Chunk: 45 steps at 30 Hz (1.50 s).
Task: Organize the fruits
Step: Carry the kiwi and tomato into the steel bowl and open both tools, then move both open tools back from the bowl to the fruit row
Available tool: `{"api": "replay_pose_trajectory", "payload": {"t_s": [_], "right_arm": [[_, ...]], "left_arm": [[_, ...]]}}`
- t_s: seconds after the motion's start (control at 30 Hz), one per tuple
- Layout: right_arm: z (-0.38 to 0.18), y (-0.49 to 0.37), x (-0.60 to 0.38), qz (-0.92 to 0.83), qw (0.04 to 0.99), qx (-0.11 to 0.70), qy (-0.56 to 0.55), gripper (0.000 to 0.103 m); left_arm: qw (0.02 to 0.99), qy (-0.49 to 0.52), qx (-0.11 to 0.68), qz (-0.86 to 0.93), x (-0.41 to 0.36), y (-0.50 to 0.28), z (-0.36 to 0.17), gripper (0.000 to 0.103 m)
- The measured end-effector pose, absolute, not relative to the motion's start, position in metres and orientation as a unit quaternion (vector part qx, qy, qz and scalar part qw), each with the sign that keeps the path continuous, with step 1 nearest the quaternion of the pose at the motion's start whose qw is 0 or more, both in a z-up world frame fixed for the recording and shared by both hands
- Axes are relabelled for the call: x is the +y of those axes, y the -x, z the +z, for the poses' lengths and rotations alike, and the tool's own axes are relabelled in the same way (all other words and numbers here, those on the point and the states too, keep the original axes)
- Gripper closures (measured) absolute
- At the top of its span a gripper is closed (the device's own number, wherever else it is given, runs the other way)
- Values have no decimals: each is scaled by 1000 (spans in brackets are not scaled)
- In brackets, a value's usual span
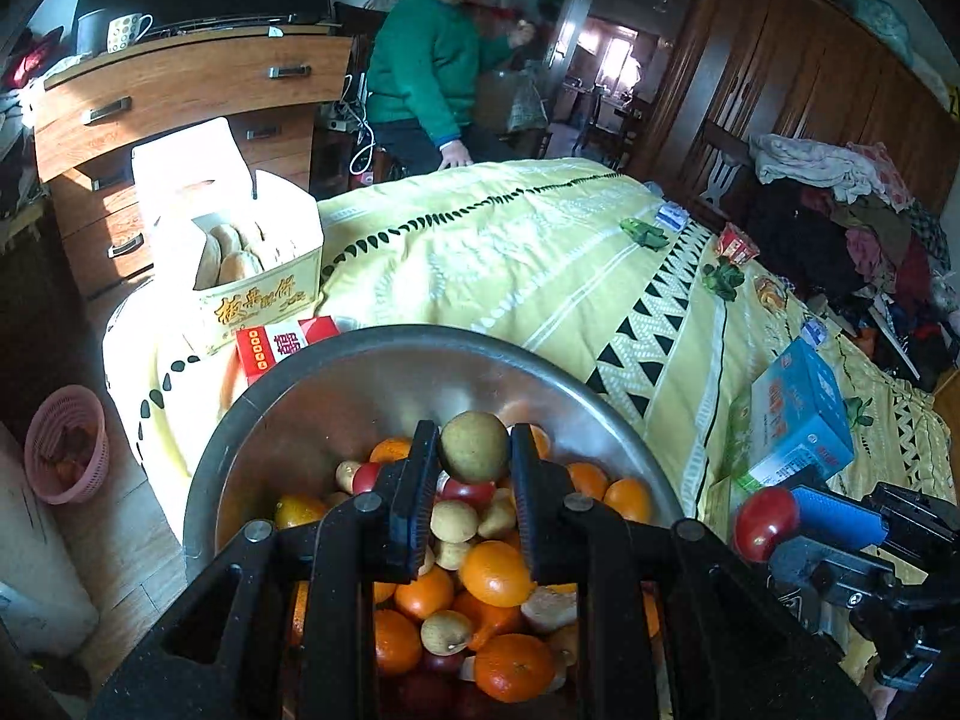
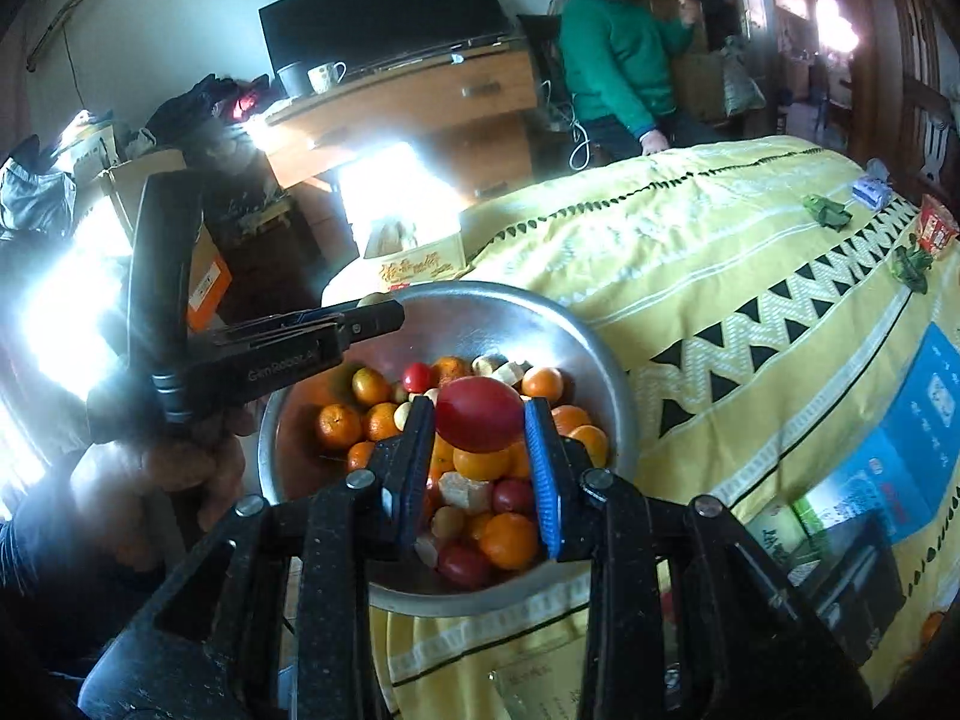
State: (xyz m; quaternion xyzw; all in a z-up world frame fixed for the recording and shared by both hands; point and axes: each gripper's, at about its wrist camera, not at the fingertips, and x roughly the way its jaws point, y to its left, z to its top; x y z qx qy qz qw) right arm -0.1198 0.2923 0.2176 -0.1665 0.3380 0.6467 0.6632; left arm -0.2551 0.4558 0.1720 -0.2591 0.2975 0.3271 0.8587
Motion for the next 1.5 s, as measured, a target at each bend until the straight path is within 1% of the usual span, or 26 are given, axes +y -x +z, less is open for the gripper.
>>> {"api": "replay_pose_trajectory", "payload": {"t_s": [0.13, 0.5, 0.53, 0.57, 0.63, 0.67, 0.7, 0.77, 0.9, 1.07, 1.13, 1.23, 1.3, 1.37, 1.5], "right_arm": [[208, 129, 306, 646, 656, 348, 176, 72], [198, 129, 329, 631, 662, 361, 184, 71], [197, 129, 330, 631, 661, 362, 184, 71], [196, 130, 332, 631, 660, 364, 184, 70], [193, 131, 333, 635, 654, 368, 183, 70], [193, 132, 333, 633, 655, 368, 186, 68], [193, 132, 332, 630, 659, 367, 187, 61], [197, 132, 328, 628, 664, 363, 182, 56], [219, 137, 308, 634, 673, 340, 170, 56], [260, 157, 264, 647, 691, 279, 159, 56], [271, 165, 244, 647, 702, 254, 158, 54], [281, 175, 205, 637, 724, 221, 145, 45], [284, 177, 176, 621, 744, 208, 130, 30], [282, 176, 150, 600, 768, 190, 120, 23], [274, 171, 104, 552, 807, 180, 110, 20]], "left_arm": [[854, 261, 317, 320, 459, 253, 153, 80], [846, 270, 333, 316, 468, 250, 139, 79], [845, 272, 332, 318, 469, 250, 139, 72], [845, 274, 331, 319, 470, 251, 139, 60], [843, 279, 327, 323, 471, 253, 140, 47], [842, 281, 326, 325, 472, 255, 141, 44], [841, 282, 325, 327, 473, 256, 141, 43], [840, 284, 323, 331, 473, 258, 143, 42], [847, 279, 308, 331, 467, 263, 158, 42], [867, 260, 272, 326, 447, 268, 193, 42], [878, 247, 259, 319, 431, 269, 208, 42], [893, 233, 243, 300, 408, 265, 230, 42], [902, 219, 233, 291, 392, 259, 242, 41], [911, 207, 224, 277, 374, 250, 253, 41], [931, 183, 217, 228, 328, 225, 272, 40]]}}
